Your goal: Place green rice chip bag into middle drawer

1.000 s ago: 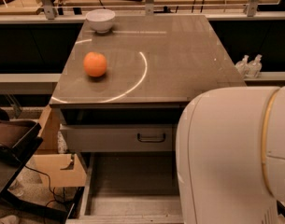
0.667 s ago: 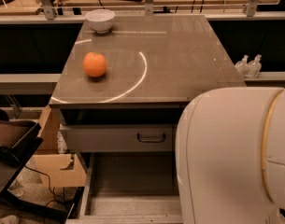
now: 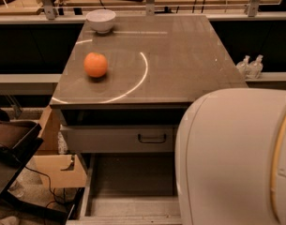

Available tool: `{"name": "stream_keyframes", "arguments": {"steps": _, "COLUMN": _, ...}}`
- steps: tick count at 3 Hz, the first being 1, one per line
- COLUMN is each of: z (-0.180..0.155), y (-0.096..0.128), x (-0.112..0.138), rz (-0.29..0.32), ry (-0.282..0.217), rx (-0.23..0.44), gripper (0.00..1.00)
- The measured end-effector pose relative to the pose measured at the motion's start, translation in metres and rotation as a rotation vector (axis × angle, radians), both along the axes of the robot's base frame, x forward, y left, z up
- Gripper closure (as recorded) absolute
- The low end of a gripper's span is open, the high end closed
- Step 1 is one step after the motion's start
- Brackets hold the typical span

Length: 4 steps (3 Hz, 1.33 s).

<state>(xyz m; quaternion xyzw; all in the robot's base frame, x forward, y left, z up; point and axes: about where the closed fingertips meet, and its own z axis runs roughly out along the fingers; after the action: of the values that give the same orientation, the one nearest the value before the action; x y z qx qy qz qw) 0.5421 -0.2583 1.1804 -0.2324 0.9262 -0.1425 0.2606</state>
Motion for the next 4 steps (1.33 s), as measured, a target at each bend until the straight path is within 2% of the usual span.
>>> {"name": "stream_keyframes", "arguments": {"steps": 1, "z": -0.027, "y": 0.003, "x": -0.001, "rz": -0.038, "ry": 0.039, "rx": 0.203, "gripper": 1.0}}
{"name": "stream_keyframes", "arguments": {"steps": 2, "z": -0.058, "y": 0.018, "x": 0.004, "rz": -0.069, "ry": 0.104, "rx": 0.406, "gripper": 1.0}}
{"name": "stream_keyframes", "arguments": {"steps": 3, "z": -0.078, "y": 0.034, "x": 0.011, "rz": -0.108, "ry": 0.134, "rx": 0.57, "gripper": 1.0}}
{"name": "stream_keyframes", "arguments": {"steps": 4, "z": -0.074, "y": 0.031, "x": 0.017, "rz": -0.113, "ry": 0.101, "rx": 0.57, "gripper": 1.0}}
